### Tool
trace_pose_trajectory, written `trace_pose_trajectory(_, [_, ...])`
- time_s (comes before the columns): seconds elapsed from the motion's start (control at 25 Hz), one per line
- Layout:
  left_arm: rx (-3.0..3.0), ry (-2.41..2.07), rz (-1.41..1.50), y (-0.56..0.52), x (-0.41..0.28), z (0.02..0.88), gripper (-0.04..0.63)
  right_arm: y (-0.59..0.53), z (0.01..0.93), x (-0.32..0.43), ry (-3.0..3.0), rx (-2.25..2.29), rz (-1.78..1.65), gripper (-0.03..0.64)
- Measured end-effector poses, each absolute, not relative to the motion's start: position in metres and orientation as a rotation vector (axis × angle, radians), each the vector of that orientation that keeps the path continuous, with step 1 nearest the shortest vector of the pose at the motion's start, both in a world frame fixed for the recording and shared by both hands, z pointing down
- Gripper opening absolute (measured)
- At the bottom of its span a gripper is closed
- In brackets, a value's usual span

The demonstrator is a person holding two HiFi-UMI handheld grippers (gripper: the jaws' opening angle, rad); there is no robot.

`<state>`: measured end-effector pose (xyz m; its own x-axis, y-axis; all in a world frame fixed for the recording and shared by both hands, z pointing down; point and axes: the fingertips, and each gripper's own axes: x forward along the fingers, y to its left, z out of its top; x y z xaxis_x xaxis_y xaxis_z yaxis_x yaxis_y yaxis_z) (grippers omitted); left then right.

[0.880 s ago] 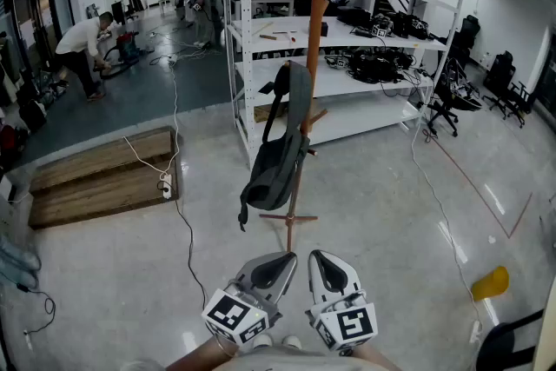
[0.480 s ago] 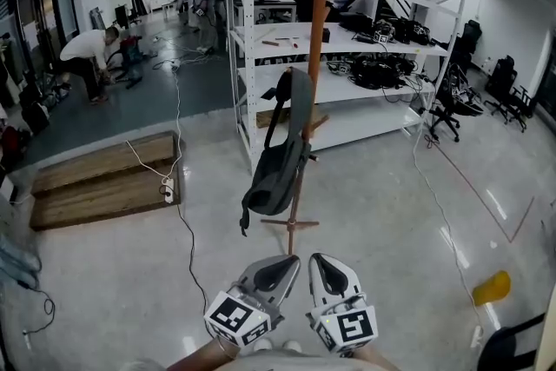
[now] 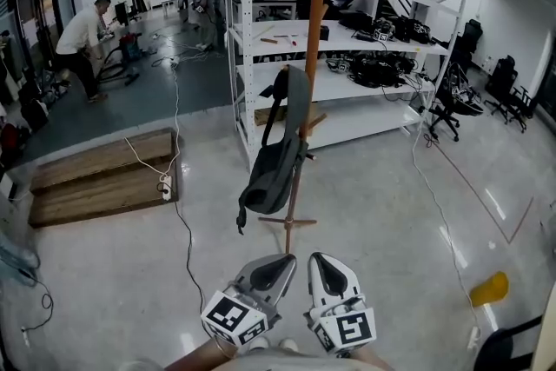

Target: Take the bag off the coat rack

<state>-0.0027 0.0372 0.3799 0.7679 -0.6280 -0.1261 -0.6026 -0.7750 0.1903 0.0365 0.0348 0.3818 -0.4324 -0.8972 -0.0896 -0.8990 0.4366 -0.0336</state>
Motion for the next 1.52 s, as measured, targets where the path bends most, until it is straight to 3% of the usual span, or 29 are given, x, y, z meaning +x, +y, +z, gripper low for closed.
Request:
trace_pose_trajectory(0.92, [2.732,-1.174,-0.285,0.013,0.015,0.390,0.017,0.010,0.382,0.088,2.613,-1.592,0.078,0.017])
trace_pose_trajectory(1.52, [2.795,-1.192,-0.271,-0.145,-0.017,0.374,0.018,-0.136,0.378,0.063,2.619,-1.646,0.194,0.017])
